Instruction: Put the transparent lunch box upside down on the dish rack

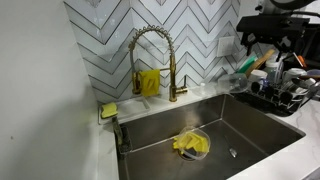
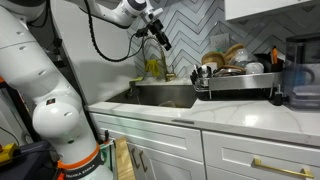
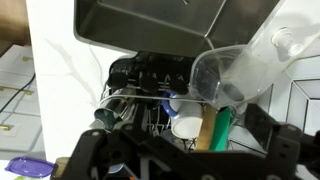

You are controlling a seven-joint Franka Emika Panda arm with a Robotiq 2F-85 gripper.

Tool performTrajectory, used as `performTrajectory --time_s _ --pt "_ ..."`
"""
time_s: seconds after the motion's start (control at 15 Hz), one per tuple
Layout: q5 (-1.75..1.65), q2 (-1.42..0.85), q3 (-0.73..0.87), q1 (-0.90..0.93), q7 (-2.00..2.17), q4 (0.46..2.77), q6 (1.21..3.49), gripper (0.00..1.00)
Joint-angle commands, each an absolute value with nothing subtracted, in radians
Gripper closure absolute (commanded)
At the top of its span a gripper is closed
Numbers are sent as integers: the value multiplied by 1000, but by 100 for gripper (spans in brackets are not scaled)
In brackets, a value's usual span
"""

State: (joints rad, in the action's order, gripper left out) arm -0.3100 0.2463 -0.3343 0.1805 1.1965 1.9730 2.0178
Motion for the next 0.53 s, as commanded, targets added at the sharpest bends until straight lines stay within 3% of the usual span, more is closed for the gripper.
performTrajectory --time_s 0.0,0.47 --pt "-319 205 -355 194 1138 1914 2004 0" --pt "-314 206 -352 193 1151 1916 2012 0"
